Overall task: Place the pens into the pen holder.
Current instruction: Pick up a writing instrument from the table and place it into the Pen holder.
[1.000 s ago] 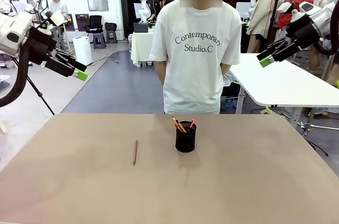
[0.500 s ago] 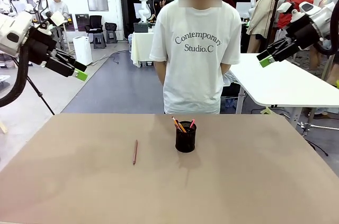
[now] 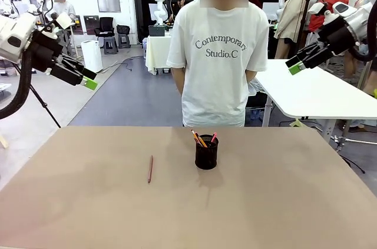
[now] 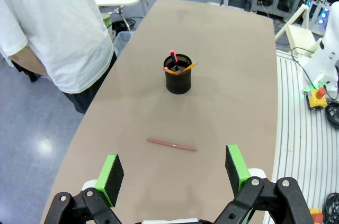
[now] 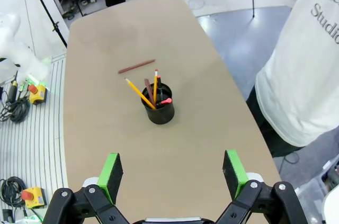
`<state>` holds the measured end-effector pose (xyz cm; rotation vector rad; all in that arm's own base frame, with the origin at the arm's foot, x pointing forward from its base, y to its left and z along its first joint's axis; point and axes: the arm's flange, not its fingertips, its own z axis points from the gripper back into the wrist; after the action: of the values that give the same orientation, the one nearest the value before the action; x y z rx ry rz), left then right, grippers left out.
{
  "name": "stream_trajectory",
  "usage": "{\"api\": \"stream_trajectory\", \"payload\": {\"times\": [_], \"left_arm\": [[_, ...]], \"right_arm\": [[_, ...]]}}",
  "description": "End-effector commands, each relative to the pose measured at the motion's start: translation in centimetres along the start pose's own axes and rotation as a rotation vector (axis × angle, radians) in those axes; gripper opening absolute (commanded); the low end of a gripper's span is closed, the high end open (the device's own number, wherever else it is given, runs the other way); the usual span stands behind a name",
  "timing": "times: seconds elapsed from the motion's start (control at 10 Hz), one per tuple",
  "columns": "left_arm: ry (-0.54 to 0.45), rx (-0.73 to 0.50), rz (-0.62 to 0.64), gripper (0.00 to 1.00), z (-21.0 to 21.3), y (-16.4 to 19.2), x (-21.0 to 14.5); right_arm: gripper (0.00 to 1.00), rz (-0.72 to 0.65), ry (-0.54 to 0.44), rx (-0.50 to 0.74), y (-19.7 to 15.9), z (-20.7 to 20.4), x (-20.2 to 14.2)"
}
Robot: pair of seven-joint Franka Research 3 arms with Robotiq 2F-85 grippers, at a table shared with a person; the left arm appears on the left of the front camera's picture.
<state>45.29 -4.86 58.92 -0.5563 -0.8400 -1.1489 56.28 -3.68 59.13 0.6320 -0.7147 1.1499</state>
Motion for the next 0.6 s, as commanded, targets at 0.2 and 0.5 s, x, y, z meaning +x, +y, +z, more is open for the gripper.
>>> {"api": "stream_trajectory", "payload": {"times": [0.2, 0.5], "left_arm": [[-0.003, 0.004, -0.002, 1.00, 0.0, -0.1, 0.1], [0.119, 0.039, 0.087, 1.00, -1.2, -0.1, 0.7]], "right_arm": [[1.00, 0.001, -0.001, -0.007, 0.0, 0.2, 0.1], [1.00, 0.001, -0.001, -0.007, 0.0, 0.2, 0.1]]}}
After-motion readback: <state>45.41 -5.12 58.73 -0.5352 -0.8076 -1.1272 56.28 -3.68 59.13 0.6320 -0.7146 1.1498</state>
